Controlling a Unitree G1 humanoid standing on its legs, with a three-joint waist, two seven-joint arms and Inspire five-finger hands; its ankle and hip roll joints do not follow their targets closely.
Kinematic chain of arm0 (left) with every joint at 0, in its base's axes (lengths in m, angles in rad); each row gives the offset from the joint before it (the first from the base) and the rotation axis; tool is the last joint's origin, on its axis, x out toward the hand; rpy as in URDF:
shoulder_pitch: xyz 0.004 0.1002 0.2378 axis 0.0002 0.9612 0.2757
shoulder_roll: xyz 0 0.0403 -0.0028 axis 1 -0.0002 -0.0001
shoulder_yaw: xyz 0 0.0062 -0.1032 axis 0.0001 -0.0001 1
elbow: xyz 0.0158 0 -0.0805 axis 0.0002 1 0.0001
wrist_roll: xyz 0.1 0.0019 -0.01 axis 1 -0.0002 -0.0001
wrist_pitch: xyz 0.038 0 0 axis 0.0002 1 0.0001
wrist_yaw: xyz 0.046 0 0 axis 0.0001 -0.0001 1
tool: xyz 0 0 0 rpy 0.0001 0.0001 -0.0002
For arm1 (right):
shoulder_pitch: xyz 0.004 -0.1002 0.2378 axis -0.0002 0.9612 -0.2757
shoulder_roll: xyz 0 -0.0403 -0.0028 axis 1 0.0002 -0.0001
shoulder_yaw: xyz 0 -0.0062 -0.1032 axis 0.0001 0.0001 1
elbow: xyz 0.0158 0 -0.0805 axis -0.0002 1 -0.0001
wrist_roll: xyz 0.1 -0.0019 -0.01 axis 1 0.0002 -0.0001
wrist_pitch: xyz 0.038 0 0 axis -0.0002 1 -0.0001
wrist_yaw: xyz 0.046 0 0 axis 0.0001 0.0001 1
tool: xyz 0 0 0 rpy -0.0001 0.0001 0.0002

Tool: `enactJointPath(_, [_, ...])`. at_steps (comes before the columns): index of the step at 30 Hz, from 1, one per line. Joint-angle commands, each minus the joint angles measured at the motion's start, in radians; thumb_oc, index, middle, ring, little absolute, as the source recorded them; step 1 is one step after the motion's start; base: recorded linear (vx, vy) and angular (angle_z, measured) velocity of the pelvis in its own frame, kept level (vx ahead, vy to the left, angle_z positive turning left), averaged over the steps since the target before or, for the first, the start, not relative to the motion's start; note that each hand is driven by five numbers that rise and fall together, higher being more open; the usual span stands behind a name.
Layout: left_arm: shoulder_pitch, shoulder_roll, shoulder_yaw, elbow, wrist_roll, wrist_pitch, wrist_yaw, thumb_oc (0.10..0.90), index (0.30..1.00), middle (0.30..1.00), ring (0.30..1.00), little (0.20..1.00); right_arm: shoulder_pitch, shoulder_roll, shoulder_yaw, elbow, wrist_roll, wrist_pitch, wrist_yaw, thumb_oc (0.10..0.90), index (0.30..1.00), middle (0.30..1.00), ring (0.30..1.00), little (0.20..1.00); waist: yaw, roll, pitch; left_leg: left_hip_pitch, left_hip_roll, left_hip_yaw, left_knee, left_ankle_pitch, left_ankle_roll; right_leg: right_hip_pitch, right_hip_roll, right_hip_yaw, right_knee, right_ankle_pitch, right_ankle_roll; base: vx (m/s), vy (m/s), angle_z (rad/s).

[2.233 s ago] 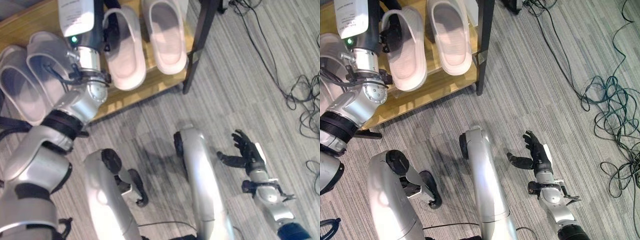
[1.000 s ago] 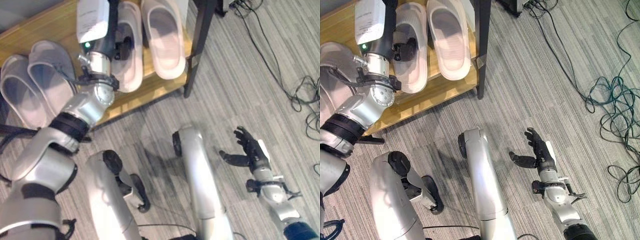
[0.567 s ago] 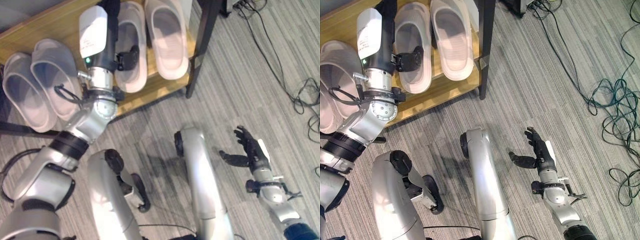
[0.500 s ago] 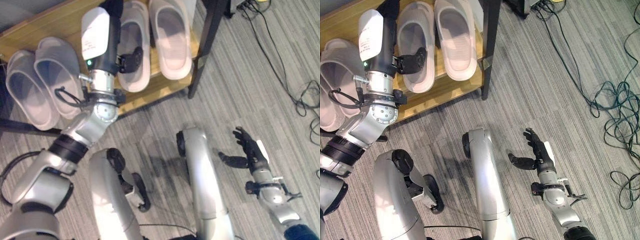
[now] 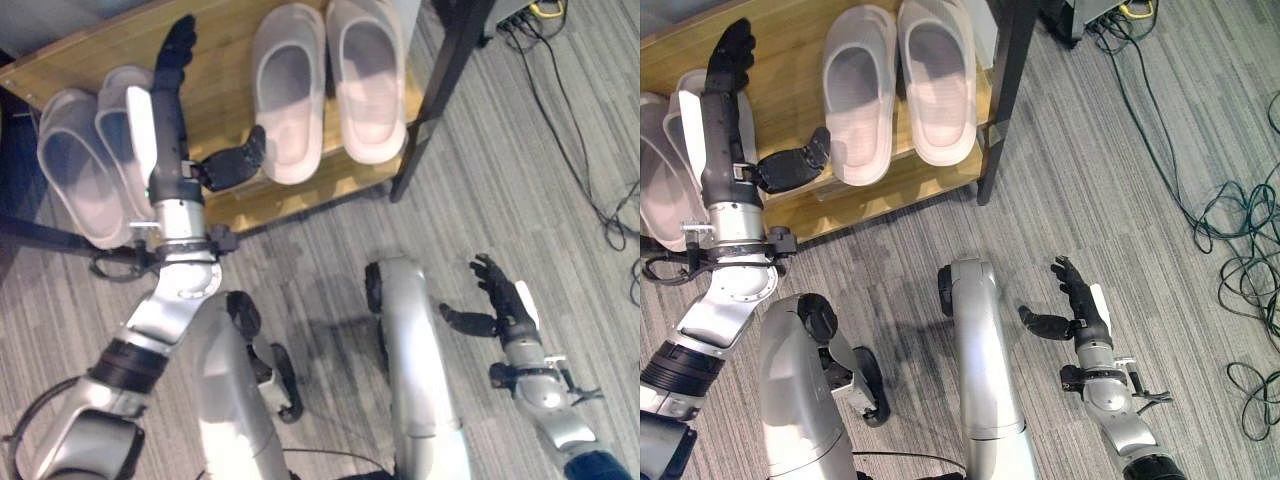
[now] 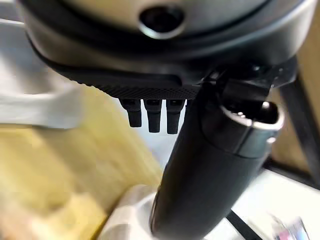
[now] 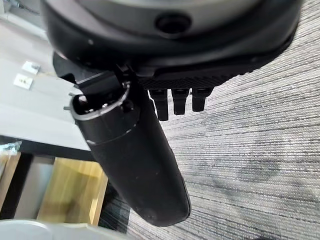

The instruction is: Arrange the slippers neatly on the shoe rack.

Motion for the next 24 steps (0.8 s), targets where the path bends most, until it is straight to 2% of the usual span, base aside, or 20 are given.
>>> enactJointPath(1, [-0.096, 0.005, 0.067, -0.108, -0.084, -0.139, -0.041, 0.8, 0.9, 0.9, 0.9, 0.9, 0.0, -0.033, -0.076, -0.157, -0.031, -0.04, -0.032, 0.8, 0.9, 0.9, 0.9, 0.9, 0.02, -0.003, -0.026, -0.018, -0.054, -0.041, -0.045, 0.019, 0.042, 0.092, -0.079, 0.015, 0.027, -0.109, -0.081, 0.0, 0.0, 0.0])
enactJointPath(7, [-0.032, 0.006, 0.049, -0.171, -0.197, -0.14, -0.142, 0.8, 0.9, 0.9, 0.9, 0.9, 0.011, -0.031, -0.077, -0.164, -0.046, -0.02, -0.026, 0.8, 0.9, 0.9, 0.9, 0.9, 0.02, 0.006, -0.026, -0.018, -0.054, -0.034, -0.045, 0.015, 0.042, 0.092, -0.081, 0.03, 0.035, -0.112, -0.083, 0.01, -0.008, 0.02])
enactJointPath(17, [-0.017, -0.016, -0.013, -0.203, -0.265, -0.116, -0.217, 0.8, 0.9, 0.9, 0.9, 0.9, -0.003, -0.029, -0.058, -0.17, -0.063, -0.008, -0.029, 0.8, 0.9, 0.9, 0.9, 0.9, 0.022, 0.01, -0.026, -0.018, -0.057, -0.021, -0.049, 0.011, 0.048, 0.092, -0.089, 0.038, 0.036, -0.117, -0.085, 0.0, -0.004, 0.03])
enactJointPath(24, [0.025, -0.025, -0.071, -0.234, -0.371, -0.096, -0.299, 0.8, 0.9, 0.9, 0.9, 0.9, -0.006, -0.032, -0.056, -0.173, -0.065, 0.003, -0.031, 0.8, 0.9, 0.9, 0.9, 0.9, 0.023, 0.015, -0.026, -0.018, -0.056, -0.018, -0.054, 0.013, 0.051, 0.092, -0.091, 0.042, 0.034, -0.116, -0.087, 0.0, 0.0, 0.0])
